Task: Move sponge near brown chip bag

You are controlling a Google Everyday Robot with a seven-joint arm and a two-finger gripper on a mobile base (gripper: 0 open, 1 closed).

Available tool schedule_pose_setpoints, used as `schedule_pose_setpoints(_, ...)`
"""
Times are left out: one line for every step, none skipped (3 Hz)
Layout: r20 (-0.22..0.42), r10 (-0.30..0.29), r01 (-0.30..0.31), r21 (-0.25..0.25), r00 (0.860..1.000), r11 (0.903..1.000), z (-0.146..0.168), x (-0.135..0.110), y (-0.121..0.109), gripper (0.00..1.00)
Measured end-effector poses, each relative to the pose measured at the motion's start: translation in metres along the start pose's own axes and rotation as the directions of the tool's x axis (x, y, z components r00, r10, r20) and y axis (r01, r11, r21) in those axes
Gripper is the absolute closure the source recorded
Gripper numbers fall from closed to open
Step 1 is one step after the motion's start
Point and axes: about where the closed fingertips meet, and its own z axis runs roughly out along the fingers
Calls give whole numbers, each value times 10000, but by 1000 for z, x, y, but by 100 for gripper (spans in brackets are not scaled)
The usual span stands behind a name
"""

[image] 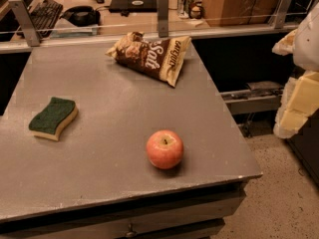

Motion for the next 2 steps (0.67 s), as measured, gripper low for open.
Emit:
schedule_pose_setpoints(1,0,0,2,10000,10000,0,0,0,0)
schedule_pose_setpoints(711,-545,568,-302,9960,9979,23,-40,-2,0)
